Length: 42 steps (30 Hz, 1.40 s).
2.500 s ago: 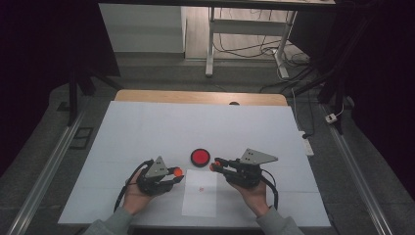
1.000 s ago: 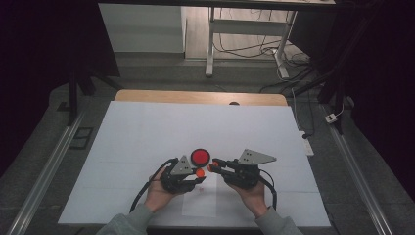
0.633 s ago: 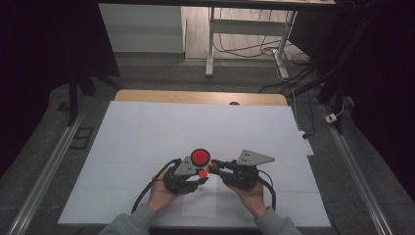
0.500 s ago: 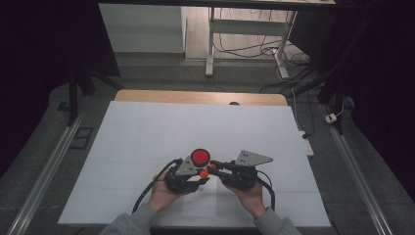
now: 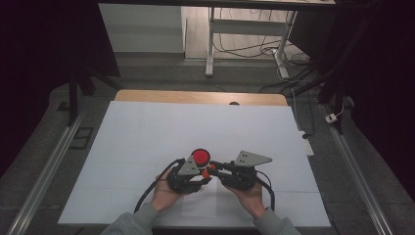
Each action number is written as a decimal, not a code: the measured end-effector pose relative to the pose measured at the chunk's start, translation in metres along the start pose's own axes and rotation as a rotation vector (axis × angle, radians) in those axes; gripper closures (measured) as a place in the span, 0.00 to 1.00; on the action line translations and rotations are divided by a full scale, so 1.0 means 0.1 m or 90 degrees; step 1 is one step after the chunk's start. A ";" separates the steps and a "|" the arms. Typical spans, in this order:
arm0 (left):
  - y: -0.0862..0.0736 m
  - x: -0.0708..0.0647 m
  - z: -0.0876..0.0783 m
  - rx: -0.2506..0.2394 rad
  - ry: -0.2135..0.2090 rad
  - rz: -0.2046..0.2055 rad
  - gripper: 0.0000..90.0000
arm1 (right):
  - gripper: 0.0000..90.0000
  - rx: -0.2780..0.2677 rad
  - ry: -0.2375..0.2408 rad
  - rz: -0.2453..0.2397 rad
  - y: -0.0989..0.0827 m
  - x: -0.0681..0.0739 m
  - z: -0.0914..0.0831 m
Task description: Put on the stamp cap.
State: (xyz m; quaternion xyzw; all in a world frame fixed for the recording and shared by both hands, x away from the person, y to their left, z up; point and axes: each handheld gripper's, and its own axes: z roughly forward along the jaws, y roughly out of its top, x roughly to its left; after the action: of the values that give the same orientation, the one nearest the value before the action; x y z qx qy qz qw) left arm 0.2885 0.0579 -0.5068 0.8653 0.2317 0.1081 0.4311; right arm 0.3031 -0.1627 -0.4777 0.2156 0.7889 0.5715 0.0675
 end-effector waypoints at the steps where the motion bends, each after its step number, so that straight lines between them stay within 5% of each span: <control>1: 0.00 0.00 0.00 -0.002 0.000 -0.001 0.72 | 0.80 0.001 0.000 0.000 0.00 0.00 0.00; 42: 0.04 -0.02 -0.02 -0.009 -0.002 0.003 0.72 | 0.80 0.010 0.005 0.003 -0.05 -0.01 0.04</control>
State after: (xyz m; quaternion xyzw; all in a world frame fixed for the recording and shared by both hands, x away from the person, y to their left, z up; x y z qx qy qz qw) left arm 0.2868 0.0565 -0.5025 0.8632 0.2281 0.1091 0.4370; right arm 0.3041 -0.1606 -0.4834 0.2158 0.7930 0.5664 0.0615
